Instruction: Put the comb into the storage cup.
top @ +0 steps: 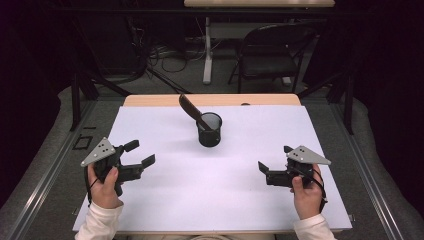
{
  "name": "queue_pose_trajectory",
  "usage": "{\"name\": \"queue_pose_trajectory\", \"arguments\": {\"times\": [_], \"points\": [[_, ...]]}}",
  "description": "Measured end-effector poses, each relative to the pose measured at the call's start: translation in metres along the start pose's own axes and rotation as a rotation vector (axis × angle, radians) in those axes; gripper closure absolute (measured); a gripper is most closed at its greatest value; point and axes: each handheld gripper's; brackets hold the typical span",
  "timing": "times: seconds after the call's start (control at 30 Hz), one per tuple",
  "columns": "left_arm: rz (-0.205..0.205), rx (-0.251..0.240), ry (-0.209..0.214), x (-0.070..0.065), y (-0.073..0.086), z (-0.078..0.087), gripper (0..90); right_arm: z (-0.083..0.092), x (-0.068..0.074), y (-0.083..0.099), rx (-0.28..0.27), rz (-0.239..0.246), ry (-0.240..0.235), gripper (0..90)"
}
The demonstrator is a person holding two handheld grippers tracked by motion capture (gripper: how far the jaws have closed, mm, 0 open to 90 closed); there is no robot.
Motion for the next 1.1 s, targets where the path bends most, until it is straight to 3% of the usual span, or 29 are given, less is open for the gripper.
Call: {"name": "queue_pose_trajectory", "arguments": {"times": [0.4,0.63,0.7,1.1], "points": [[0.009,-0.002,-0.02,0.009,0.029,-0.003,15.9,0.002,-0.01,0.027,-0.022,-0.037,0.038,0.0],[0.029,-0.004,-0.016,0.015,0.039,-0.005,15.8,0.0,-0.017,0.037,-0.012,-0.044,0.067,0.0],[0.032,-0.001,-0.021,0.017,0.042,-0.006,15.8,-0.002,-0.02,0.042,-0.008,-0.062,0.063,0.0],[0.045,0.0,-0.056,0.027,0.05,-0.006,15.8,-0.003,-0.029,0.049,0.012,-0.065,0.09,0.0]]}}
Point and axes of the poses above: each handheld gripper's, and its own axes: z roughly backward along the jaws, y roughly out of its underside, x roughly to its left, and after that the axes turned 5 degrees about -y, right-handed
